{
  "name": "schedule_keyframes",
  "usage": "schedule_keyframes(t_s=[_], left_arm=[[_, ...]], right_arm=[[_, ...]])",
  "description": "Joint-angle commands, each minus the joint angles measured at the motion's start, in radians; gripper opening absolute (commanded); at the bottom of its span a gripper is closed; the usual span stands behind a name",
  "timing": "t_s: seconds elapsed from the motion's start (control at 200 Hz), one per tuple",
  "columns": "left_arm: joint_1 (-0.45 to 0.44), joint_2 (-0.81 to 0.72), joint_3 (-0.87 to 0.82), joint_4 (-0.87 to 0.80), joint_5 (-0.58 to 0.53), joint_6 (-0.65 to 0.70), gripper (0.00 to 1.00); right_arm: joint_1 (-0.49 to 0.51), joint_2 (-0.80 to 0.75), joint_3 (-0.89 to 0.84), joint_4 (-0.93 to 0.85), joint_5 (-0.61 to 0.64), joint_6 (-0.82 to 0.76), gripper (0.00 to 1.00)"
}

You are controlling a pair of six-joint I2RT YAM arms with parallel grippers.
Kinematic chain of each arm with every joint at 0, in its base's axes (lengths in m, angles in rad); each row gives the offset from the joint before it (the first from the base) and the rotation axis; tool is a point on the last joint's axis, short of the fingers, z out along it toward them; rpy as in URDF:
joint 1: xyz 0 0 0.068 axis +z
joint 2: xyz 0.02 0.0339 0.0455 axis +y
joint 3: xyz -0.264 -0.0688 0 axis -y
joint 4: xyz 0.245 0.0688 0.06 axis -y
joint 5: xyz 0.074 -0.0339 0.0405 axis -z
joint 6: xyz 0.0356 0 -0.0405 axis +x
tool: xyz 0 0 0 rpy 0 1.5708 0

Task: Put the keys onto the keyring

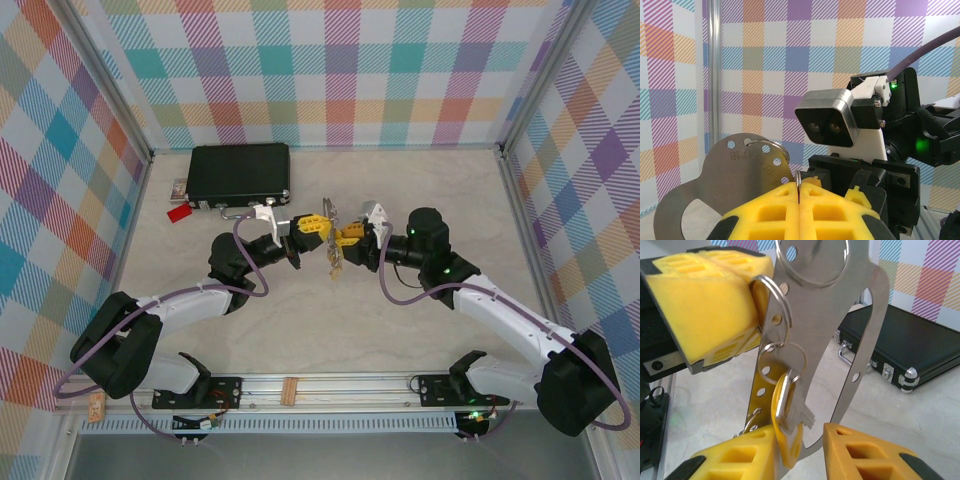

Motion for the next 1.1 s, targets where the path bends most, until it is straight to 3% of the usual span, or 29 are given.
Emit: schedule_keyframes(t_s=[0.0,0.375,0.455,0.645,1.095], left_arm=[[-0.009,-0.005,0.033,0.059,0.019,-0.012,0.0],[-0.01,0.003,0.036,0.058,0.035,-0.018,0.0],[-0.01,0.003,0.036,0.058,0.036,-0.018,0.0],[-0.01,0.0,0.033,0.059,0.031,-0.017,0.0],[-0.01,-0.001,0.024,0.053,0.029,-0.008,0.0]], right_arm=[[0.007,0.006,0.039,0.055,0.02,-0.02,0.27],[0.015,0.018,0.041,0.1,0.043,-0.02,0.22],[0.016,0.019,0.044,0.099,0.032,-0.02,0.13],[0.016,0.005,0.039,0.081,0.023,-0.061,0.01],[0.016,-0.063,0.059,-0.052,0.068,-0.136,0.0]])
